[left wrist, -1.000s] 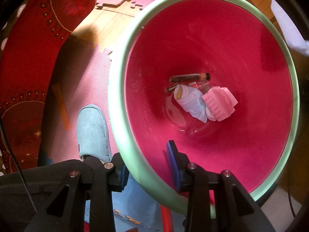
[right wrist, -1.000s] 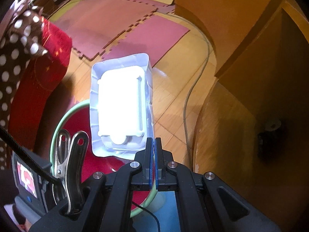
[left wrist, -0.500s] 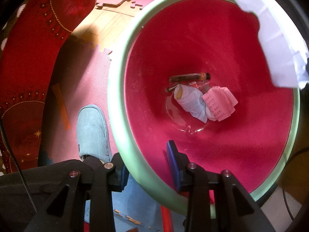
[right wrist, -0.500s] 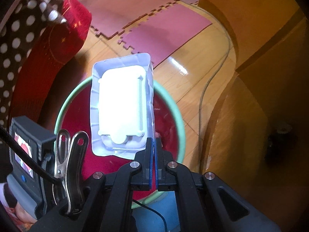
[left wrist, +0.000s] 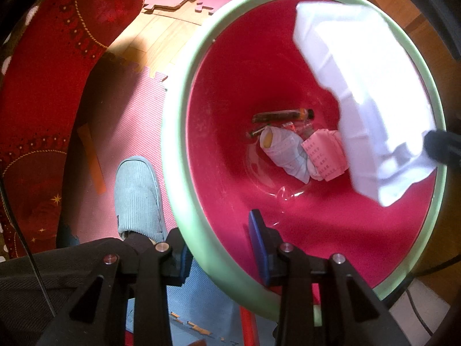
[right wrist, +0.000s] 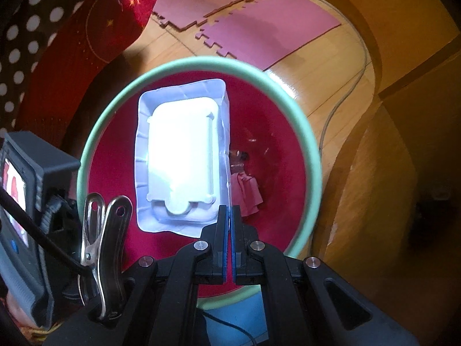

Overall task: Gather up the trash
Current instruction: 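Carry the white plastic tray with the right tool over the red bucket, then open the right tool to drop the tray into the bucket, then move the open right tool from the bucket toward the wooden shelf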

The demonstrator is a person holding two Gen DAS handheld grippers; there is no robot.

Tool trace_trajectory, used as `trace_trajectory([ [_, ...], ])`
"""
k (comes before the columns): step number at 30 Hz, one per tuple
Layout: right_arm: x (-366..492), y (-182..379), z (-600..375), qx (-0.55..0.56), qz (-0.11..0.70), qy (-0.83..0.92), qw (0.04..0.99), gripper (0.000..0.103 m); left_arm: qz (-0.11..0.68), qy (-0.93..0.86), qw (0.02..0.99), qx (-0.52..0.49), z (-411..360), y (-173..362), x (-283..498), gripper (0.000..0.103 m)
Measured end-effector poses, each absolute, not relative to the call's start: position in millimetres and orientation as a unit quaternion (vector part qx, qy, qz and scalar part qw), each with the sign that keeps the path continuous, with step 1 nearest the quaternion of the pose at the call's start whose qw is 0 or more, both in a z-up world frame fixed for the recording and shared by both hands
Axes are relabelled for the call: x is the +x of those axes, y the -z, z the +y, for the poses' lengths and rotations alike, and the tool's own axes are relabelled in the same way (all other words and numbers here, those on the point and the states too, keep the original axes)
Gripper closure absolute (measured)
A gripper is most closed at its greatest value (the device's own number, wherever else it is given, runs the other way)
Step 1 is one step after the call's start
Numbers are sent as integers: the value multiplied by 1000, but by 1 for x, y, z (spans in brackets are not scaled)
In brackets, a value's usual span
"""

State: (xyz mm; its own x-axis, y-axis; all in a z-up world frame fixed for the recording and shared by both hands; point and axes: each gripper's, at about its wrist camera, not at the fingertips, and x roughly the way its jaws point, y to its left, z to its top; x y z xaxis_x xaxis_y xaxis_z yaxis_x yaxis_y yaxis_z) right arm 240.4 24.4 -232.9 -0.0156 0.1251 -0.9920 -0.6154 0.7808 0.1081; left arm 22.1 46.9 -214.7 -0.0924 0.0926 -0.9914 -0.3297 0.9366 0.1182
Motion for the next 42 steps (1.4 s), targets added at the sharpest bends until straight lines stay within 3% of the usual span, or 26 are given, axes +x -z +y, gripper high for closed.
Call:
trace_trajectory([
  [20,235,285,38,-191,681,-264,656,101,722,-159,668,-83,47,213,22,67],
  [22,235,286,39,-190,681,-265,656,99,722,-159,668,-83,47,213,22,67],
  [26,236,287,39,-181,683,-268,655,85,722,-159,668,-83,47,213,22,67],
  [32,234,289,46,-199,679,-265,655,72,722,-159,668,-83,47,213,22,67],
  [42,231,283,33,-192,675,-262,662,72,722,-159,668,-83,47,213,22,67],
])
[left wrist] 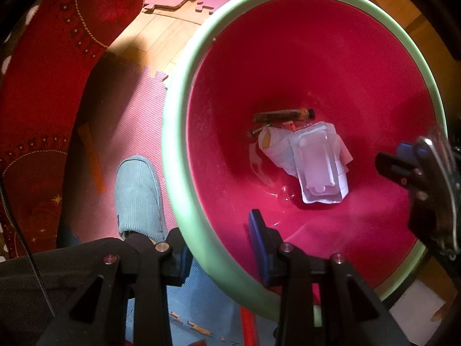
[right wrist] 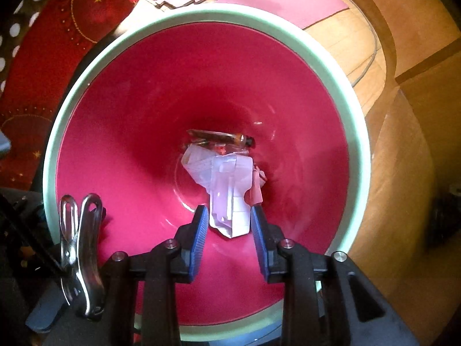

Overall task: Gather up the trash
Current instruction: 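Move the open right tool from the bucket toward the wooden shelf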

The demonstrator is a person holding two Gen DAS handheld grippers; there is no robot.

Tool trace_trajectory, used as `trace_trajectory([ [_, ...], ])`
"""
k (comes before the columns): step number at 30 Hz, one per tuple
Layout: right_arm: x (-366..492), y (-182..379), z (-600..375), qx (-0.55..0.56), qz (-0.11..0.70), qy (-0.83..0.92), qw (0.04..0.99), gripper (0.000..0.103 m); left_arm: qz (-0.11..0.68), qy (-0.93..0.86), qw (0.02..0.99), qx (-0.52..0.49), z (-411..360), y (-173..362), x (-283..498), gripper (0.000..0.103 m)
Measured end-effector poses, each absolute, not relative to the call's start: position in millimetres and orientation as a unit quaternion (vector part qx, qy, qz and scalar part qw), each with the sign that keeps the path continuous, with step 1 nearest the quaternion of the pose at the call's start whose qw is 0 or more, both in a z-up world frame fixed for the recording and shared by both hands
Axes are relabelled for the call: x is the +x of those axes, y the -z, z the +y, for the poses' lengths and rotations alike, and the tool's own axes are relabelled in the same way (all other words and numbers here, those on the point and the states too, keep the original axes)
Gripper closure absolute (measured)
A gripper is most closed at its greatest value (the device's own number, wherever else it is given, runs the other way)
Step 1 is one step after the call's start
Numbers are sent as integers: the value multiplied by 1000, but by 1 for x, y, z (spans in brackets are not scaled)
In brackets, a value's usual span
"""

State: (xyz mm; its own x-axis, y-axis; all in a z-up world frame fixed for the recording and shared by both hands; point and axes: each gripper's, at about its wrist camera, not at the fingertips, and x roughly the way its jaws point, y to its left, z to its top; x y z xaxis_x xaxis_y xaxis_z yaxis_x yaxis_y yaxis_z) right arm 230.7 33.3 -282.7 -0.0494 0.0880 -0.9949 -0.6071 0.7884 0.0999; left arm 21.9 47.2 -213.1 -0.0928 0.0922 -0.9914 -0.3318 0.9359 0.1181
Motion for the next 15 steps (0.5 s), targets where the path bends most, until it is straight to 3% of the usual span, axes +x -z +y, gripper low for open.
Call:
trace_trajectory([
  [15,227,253,8,-178,662,-248,685,71,721,-159,669,-82,47,212,21,67],
])
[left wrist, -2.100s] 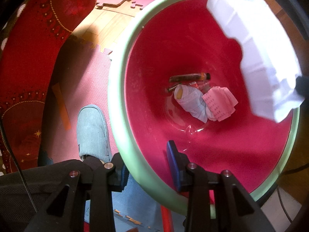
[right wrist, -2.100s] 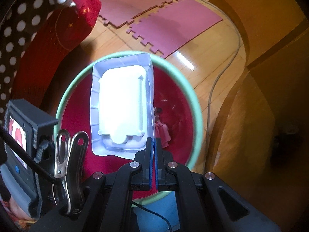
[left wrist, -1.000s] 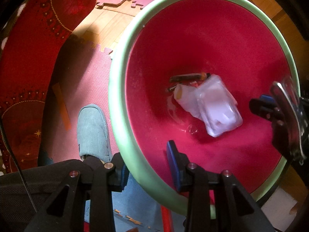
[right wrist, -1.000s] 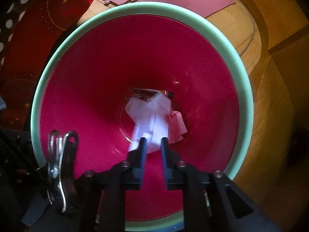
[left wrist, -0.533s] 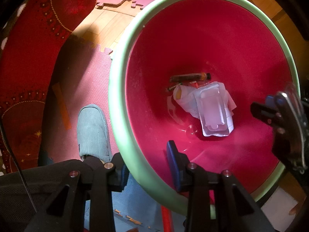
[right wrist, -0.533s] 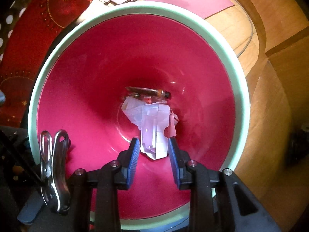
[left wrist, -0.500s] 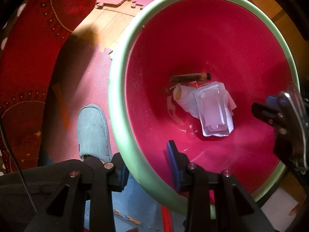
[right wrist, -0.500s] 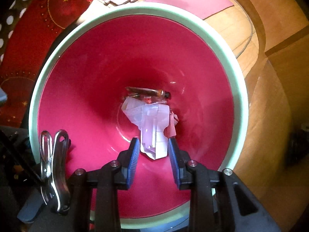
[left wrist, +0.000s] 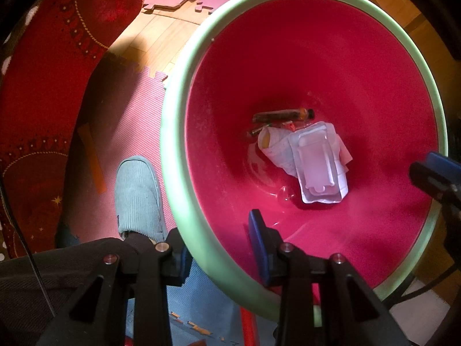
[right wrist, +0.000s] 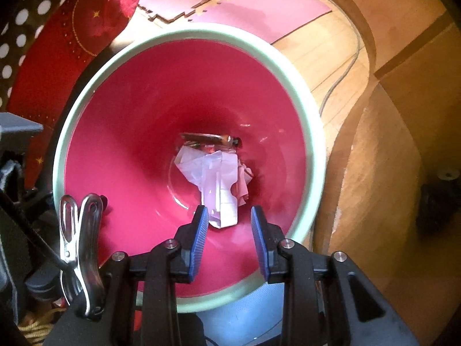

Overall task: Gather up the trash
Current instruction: 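Move the open right tool from the bucket toward the wooden shelf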

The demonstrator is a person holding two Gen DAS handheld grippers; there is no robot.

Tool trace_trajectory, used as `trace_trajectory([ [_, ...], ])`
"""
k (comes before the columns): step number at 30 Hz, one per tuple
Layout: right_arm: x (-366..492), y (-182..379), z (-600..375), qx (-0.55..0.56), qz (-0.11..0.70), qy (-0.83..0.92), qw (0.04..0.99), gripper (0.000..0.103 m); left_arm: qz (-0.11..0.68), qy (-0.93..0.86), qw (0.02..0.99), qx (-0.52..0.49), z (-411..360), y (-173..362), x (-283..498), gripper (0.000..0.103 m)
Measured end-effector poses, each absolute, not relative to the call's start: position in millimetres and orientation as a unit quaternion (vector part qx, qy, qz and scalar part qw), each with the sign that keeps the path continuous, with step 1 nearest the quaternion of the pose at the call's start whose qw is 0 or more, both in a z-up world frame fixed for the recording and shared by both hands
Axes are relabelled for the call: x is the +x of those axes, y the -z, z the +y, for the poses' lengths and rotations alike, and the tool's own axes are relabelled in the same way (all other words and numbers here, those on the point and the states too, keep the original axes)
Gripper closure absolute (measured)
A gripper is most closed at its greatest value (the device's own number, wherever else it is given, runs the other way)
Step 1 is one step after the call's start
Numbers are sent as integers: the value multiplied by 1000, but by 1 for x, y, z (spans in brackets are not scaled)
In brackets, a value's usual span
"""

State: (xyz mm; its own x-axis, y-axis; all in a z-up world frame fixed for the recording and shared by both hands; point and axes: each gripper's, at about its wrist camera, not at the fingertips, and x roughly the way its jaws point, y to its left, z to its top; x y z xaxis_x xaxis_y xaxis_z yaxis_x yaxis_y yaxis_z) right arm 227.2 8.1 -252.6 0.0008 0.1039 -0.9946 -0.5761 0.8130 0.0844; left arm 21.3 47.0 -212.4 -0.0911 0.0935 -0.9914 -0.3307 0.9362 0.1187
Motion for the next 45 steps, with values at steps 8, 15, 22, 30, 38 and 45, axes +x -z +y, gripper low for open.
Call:
trace_trajectory([
  [8,228,232,-8,-172,649,-232,704,71,721,-158,670,-83,46,212,20,67],
  [15,225,228,-17,-162,649,-221,710,71,721,-158,670,-82,46,212,20,67],
  [22,223,215,-22,-155,644,-217,717,71,720,-158,671,-82,45,212,20,67],
  [30,219,186,-30,-146,626,-212,736,71,720,-159,671,-80,46,212,20,67],
  [38,214,157,-33,-143,609,-212,751,71,719,-159,672,-80,45,211,21,67],
  [45,210,143,-34,-144,601,-210,757,71,719,-159,672,-80,45,211,21,67],
])
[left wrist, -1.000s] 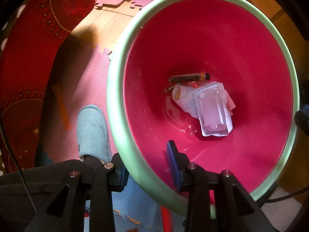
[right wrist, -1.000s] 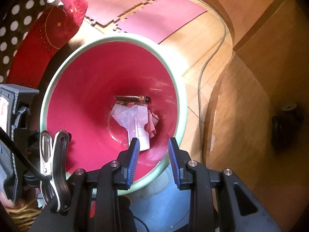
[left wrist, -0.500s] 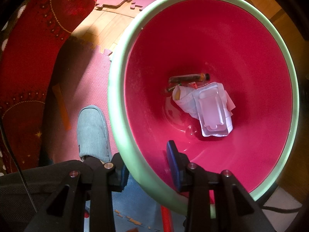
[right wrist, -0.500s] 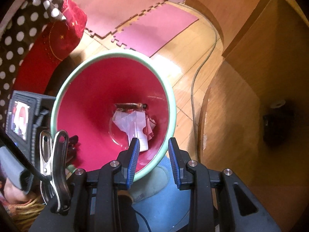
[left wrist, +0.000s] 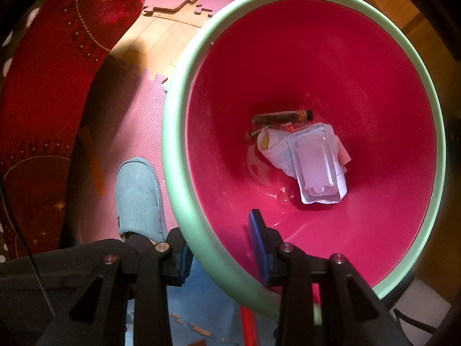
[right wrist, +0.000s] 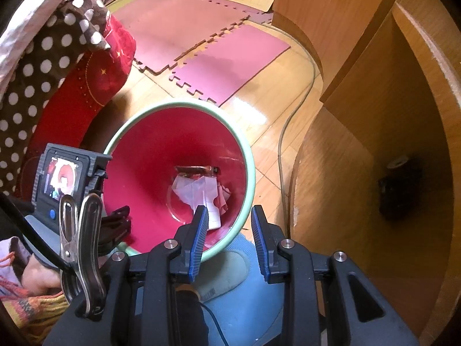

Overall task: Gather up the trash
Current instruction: 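Move the open right tool from the bucket toward the wooden shelf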

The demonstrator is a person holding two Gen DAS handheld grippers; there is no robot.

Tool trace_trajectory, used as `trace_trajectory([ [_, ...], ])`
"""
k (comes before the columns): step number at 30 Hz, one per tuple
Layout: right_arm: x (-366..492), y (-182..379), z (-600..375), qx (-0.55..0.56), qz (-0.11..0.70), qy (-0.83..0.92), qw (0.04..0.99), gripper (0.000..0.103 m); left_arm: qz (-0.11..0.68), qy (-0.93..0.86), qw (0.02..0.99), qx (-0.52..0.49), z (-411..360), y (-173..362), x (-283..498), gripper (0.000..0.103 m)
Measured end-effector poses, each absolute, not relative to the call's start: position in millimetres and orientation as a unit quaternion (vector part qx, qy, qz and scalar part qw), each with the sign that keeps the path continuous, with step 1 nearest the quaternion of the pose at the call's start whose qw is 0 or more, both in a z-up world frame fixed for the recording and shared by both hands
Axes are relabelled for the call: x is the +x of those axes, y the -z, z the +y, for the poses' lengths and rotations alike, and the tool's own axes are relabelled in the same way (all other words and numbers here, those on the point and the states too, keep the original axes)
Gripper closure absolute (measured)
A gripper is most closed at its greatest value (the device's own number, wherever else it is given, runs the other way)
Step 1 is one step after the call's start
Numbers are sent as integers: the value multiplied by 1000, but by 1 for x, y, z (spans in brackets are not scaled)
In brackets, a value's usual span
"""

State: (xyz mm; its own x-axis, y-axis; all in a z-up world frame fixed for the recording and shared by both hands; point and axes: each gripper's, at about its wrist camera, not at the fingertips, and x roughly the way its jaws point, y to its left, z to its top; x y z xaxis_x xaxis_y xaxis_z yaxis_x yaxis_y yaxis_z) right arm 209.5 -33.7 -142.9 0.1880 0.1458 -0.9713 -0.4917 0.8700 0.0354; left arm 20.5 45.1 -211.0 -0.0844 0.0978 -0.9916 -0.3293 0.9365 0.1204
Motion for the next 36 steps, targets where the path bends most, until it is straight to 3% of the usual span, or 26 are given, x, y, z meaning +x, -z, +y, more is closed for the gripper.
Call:
trace_trajectory([
  [36,205,43,-71,-80,546,-176,815,71,718,-159,672,-81,45,210,21,67],
])
